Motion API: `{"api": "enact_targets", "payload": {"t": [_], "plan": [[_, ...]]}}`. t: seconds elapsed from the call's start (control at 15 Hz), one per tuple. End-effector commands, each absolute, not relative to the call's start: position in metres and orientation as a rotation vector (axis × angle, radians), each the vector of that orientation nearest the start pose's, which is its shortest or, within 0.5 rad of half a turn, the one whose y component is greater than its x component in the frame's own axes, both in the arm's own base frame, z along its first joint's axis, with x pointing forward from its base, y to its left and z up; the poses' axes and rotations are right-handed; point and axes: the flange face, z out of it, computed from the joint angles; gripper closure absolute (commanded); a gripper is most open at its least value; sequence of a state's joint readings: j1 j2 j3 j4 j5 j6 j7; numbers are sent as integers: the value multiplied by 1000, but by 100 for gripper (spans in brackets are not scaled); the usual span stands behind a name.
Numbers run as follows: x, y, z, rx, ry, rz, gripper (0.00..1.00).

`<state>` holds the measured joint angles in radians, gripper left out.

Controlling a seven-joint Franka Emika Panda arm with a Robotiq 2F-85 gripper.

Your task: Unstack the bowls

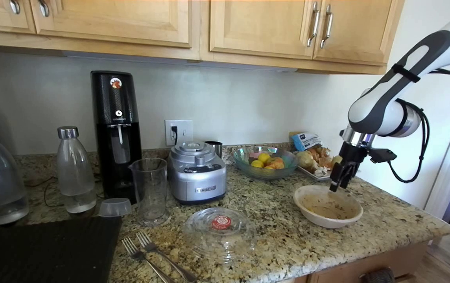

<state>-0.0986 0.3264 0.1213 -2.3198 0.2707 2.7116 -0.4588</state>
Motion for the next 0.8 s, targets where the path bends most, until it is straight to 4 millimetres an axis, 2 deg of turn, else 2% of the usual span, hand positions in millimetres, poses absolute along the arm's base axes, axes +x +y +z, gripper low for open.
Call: {"api": "enact_targets", "payload": {"t": [0.0,0.47,0.73], "plan": [[532,0,205,-2957,-395,-183,46],[533,-4,201,-2943,-420,-184,93],[531,-3,206,-2931,-460,-195,97]]}}
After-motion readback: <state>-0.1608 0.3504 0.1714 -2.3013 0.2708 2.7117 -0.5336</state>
